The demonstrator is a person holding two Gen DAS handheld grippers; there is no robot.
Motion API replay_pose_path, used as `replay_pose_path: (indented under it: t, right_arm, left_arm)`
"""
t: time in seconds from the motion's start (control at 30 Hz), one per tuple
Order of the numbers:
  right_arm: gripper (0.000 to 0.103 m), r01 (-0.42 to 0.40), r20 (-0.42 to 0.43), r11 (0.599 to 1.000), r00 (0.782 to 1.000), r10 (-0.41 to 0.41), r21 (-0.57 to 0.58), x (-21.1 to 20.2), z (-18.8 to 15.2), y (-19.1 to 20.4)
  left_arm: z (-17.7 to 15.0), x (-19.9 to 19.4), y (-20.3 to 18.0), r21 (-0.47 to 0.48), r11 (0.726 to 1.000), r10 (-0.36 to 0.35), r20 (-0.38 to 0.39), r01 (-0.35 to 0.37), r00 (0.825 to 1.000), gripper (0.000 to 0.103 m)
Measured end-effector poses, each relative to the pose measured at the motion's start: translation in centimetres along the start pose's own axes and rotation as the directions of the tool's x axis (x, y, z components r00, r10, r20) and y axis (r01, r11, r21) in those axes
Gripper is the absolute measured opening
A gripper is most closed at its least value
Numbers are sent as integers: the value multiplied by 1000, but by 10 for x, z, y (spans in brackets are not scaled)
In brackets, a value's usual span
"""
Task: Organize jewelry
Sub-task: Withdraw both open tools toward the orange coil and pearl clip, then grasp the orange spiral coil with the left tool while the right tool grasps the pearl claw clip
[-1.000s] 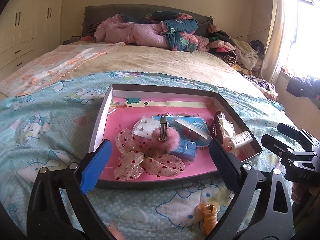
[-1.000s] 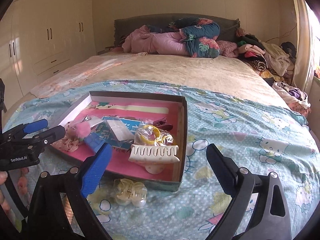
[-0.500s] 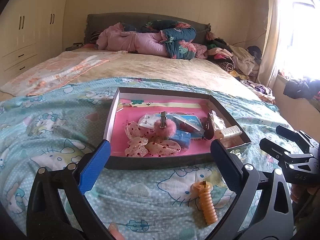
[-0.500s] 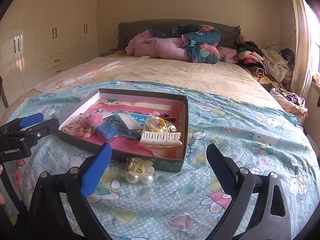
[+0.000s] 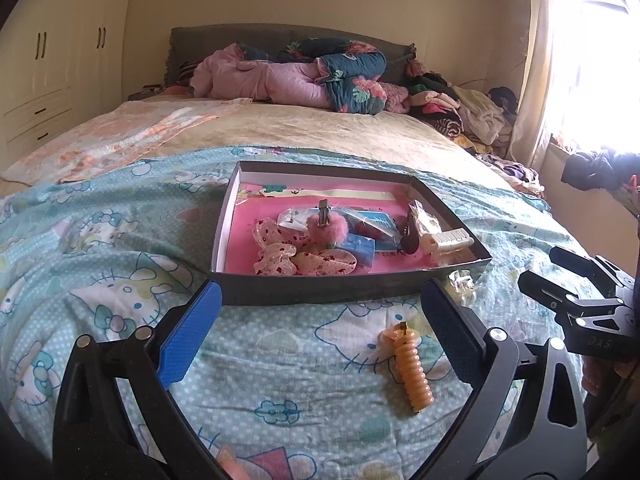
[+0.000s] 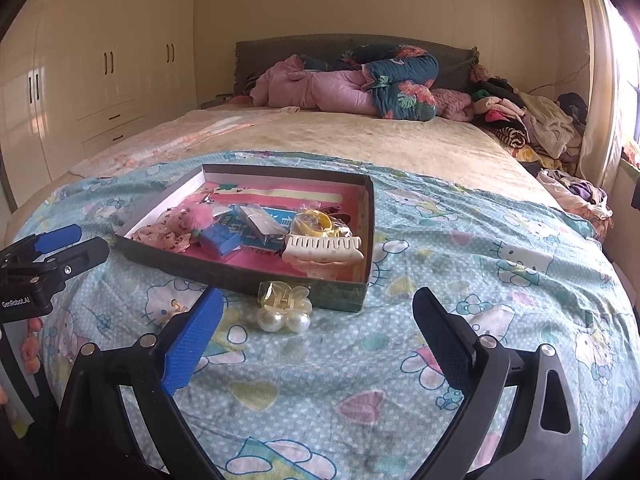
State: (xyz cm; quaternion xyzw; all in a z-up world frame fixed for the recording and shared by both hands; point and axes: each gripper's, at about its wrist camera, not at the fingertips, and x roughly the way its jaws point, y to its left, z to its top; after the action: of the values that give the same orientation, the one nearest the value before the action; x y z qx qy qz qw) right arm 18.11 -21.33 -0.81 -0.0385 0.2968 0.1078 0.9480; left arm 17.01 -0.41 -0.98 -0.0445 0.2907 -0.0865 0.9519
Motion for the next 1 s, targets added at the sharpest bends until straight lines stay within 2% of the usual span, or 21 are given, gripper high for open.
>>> replay_pose_path:
  t: [0.27,0.6,0.7,0.93,1.0]
  right_arm:
    - [93,-5,-13,1000,1000,5,1,-1,-8,1]
    - [93,-21,-42,1000,999,22,8,7,-17,-1]
    - [93,-37,-58,999,998,38,20,13,-20,-3]
    - [93,-82,-97,995,992,87,52,33,-19,-10]
    - [90,-92,-107,995,990,97,46,39,-17,-9]
  left_arm:
    - [-12,-2,-5,14,1000,-13,-22,13,1000,91]
    - [-28,7,-23,51,996,-65,-87,70,994,90]
    - [-33,13,-27,57,995,-78,-120,86,990,81]
    - [-44,27,-35,50,989,-130,-201,142,971,45]
    - [-47,30,-39,56,986,-140,-218,155,966,42]
